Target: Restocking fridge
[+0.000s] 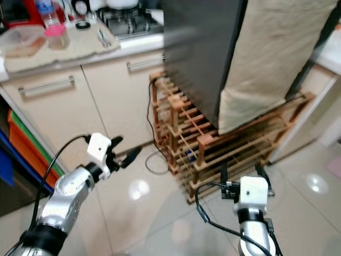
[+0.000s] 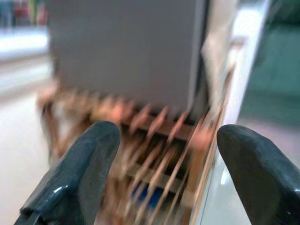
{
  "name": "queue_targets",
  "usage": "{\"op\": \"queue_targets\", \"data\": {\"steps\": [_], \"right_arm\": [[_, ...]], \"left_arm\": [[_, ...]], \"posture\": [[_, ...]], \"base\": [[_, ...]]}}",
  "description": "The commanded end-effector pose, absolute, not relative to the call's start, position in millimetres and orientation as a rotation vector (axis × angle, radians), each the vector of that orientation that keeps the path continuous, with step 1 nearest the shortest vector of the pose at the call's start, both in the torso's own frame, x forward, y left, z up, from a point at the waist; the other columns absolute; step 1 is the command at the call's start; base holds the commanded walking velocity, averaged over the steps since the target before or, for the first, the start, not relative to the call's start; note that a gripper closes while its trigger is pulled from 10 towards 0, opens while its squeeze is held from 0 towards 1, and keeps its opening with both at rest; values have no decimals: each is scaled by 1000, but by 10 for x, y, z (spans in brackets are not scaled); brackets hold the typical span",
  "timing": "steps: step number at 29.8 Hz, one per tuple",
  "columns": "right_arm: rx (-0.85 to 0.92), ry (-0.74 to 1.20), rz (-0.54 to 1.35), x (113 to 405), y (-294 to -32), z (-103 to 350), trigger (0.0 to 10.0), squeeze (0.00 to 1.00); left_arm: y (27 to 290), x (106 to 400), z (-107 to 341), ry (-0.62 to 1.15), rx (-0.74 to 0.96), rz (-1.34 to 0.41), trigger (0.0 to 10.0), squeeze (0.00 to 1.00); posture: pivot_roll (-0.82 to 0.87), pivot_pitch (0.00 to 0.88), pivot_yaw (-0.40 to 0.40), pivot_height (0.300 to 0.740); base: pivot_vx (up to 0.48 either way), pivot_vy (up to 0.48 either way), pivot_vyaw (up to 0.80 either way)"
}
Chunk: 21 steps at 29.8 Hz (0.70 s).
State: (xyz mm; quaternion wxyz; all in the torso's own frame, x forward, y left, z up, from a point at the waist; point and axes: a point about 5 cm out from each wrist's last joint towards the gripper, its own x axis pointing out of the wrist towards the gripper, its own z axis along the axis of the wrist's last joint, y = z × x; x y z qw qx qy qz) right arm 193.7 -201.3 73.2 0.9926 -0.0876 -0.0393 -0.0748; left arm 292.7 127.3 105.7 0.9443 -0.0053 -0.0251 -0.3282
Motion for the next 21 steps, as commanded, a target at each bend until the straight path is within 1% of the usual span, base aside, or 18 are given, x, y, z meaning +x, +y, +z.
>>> {"op": "queue_targets", "data": {"steps": [1, 3, 11, 15, 16, 17, 19, 20, 21], "right_arm": [[-178, -91, -183, 1931, -2036, 782, 10000, 0], [-185, -96, -197, 1965, -2043, 827, 10000, 0], [-199, -97, -212, 2035, -2058, 899, 10000, 0], [-205, -100, -213, 2056, -2058, 907, 10000, 0], [-208, -102, -222, 2069, -2064, 911, 10000, 0], [-209, -101, -223, 2084, -2065, 912, 10000, 0], [-213, -104, -222, 2097, -2065, 918, 10000, 0], [-222, -114, -219, 2140, -2058, 949, 10000, 0], [-223, -118, -219, 2162, -2058, 962, 10000, 0]], "left_arm": [[1233, 2942, 1188, -93, -41, -688, 10000, 0], [1186, 2984, 1247, -110, -49, -679, 10000, 0], [1123, 2897, 1271, -100, -56, -726, 10000, 0], [1131, 2916, 1277, -95, -62, -707, 10000, 0], [1144, 2949, 1268, -85, -55, -674, 10000, 0], [1158, 2979, 1260, -76, -52, -647, 10000, 0], [1169, 3003, 1259, -73, -57, -627, 10000, 0], [1209, 3080, 1287, -70, -70, -559, 10000, 0], [1222, 3115, 1313, -74, -75, -535, 10000, 0]], "posture": [[-9, 0, 38, 740], [-14, 0, 42, 740], [-14, 0, 43, 740], [-13, 0, 41, 740], [-11, 0, 41, 740], [-11, 0, 42, 740], [-12, 0, 41, 740], [-12, 0, 41, 740], [-12, 0, 40, 740]], "base": [[480, 0, 0], [480, 0, 0], [480, 0, -800], [480, 0, -800], [458, 0, -725], [330, 0, 0], [0, 0, 0], [0, 0, 0], [0, 0, 0]]}}
